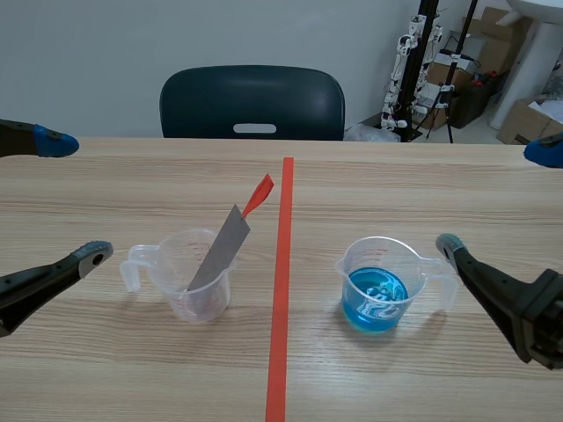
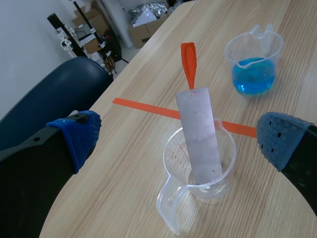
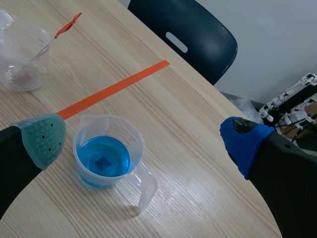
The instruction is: Do the redox reaction experiment. return to the home posture
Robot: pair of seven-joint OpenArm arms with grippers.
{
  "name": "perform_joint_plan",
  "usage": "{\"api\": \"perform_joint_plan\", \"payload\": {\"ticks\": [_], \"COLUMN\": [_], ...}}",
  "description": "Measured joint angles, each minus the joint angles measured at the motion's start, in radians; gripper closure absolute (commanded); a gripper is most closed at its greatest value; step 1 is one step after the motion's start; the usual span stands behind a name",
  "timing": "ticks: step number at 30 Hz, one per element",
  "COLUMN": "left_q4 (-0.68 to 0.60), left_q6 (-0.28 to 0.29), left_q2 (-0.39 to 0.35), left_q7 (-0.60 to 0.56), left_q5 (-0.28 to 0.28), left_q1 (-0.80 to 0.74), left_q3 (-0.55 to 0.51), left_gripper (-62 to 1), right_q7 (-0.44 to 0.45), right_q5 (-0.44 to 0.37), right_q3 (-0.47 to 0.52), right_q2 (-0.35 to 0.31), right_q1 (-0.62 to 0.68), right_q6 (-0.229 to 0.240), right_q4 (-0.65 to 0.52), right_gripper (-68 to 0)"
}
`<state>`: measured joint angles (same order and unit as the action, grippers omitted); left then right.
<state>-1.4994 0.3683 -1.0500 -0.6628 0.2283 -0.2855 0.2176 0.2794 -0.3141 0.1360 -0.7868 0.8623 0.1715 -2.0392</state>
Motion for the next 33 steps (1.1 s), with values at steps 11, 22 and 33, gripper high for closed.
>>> {"api": "perform_joint_plan", "payload": {"ticks": [11, 22, 33], "left_q4": [0.0, 0.0, -0.035], "left_q6": [-0.001, -0.153, -0.193], "left_q2": [0.026, 0.228, 0.255], "left_q7": [0.01, 0.025, -0.102], "left_q5": [0.0, -0.188, -0.184], "left_q1": [0.0, -0.105, -0.292], "left_q3": [-0.001, -0.051, -0.182], "left_gripper": [-62.3, -62.3, -62.3], "right_q7": [0.0, 0.0, 0.0], "right_q5": [0.0, 0.0, 0.0], "right_q3": [0.0, 0.0, 0.0], "right_q2": [0.0, 0.0, 0.0], "right_q1": [0.0, 0.0, 0.0], "right_q6": [0.0, 0.0, 0.0], "right_q4": [0.0, 0.0, 0.0], "right_gripper": [-67.9, -67.9, -67.9]}}
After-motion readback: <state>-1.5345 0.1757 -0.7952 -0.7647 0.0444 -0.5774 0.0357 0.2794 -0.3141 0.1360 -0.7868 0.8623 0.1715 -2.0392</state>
